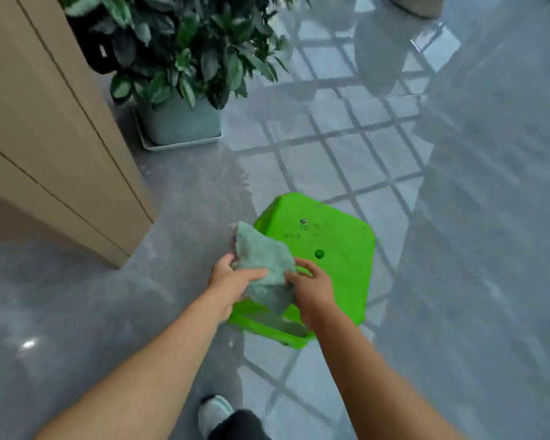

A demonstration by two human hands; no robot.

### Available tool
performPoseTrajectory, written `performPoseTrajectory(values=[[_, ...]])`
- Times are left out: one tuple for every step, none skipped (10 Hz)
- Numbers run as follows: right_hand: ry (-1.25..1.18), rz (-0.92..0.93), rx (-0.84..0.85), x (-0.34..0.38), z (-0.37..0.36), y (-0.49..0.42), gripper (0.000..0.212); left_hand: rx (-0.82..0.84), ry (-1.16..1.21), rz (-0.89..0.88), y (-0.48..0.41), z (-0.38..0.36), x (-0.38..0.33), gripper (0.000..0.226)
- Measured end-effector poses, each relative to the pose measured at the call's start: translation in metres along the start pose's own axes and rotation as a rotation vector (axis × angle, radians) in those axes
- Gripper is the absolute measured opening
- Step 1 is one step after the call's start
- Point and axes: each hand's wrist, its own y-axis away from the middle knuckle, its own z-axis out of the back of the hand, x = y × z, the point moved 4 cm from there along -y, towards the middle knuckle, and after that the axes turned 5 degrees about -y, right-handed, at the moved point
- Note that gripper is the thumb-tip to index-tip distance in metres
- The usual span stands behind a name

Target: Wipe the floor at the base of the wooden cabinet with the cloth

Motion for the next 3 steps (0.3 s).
performPoseTrajectory(values=[[0.008,-0.002,-0.029,-0.001,0.039,-0.008,0.039,0.021,-0.010,0.023,0.005,-0.045,0.008,0.032],[0.039,-0.031,0.016,-0.008,0.046,-0.020,0.059,-0.002,-0.070,0.006,0.003,-0.052,0.013,0.065],[0.284,0.012,0.000,-0.007,0.064,0.016,0.061,-0.140,-0.357,-0.033,0.047,-0.013,0.016,0.083]])
